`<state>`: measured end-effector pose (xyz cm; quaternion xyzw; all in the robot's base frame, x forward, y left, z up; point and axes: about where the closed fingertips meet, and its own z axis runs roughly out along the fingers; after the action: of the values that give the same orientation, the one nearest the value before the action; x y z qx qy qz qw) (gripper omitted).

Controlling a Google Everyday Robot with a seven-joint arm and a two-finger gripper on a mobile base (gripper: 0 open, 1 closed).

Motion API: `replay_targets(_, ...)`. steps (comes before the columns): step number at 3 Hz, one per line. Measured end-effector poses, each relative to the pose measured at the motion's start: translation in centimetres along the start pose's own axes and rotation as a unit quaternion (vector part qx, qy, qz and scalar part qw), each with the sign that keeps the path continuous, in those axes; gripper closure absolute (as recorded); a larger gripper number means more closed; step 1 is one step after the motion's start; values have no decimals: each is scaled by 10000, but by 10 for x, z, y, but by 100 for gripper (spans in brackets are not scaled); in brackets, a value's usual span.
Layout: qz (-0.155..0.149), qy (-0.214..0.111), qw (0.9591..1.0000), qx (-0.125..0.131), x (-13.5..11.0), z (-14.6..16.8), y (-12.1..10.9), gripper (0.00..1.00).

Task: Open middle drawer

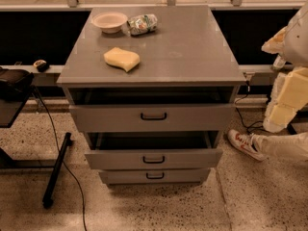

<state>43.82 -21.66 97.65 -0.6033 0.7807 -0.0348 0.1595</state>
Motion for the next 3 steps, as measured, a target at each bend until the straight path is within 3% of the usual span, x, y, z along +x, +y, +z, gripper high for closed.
replay_targets(2, 36, -125, 9999, 20, 2, 14, 5, 0)
replay_targets(3, 303, -726, 9967, -214, 6, 67, 40, 0)
